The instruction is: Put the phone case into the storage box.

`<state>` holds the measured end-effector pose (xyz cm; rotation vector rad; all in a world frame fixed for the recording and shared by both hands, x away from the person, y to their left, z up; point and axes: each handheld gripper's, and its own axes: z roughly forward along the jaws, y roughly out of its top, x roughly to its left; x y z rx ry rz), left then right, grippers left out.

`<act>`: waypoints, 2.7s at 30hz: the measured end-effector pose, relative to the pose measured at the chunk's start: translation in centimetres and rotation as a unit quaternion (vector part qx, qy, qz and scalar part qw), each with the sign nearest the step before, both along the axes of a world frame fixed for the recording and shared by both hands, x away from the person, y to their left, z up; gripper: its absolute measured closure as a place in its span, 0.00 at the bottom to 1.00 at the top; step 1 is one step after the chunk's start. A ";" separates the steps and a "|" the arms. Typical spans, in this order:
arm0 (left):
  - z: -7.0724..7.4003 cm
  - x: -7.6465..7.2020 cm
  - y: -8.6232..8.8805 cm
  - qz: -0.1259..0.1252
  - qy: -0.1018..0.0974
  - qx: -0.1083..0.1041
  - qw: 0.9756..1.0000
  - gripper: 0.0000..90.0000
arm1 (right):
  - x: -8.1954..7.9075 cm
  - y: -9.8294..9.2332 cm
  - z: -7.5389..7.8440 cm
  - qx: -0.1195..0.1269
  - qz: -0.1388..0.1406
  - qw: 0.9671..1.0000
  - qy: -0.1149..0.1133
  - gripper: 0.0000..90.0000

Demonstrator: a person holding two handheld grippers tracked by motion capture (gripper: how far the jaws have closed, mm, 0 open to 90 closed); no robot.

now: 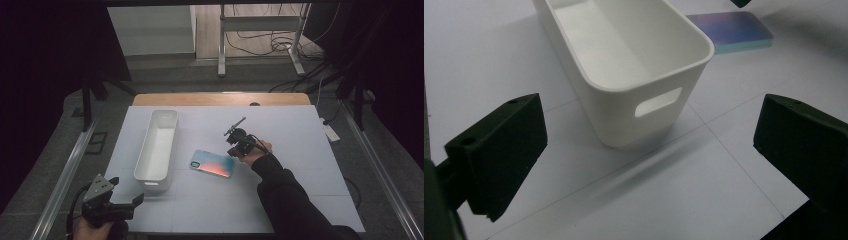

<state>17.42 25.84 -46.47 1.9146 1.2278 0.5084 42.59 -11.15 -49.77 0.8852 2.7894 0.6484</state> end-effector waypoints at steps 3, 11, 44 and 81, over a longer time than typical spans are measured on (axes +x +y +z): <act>0.0 0.0 0.0 0.000 0.000 0.000 1.000 0.01 | 0.0 0.1 -0.3 0.001 0.002 1.000 0.002 0.99; 0.0 0.0 0.0 0.000 0.000 0.002 1.000 0.01 | -0.2 0.0 -0.4 0.003 0.009 1.000 0.005 0.99; 0.0 0.0 -0.1 0.000 0.002 0.004 1.000 0.01 | -3.9 -0.5 -0.9 0.018 0.037 0.999 0.033 0.99; 0.0 0.1 -0.2 0.000 0.002 0.008 1.000 0.02 | -4.9 -0.8 1.8 0.031 0.032 0.999 0.013 0.49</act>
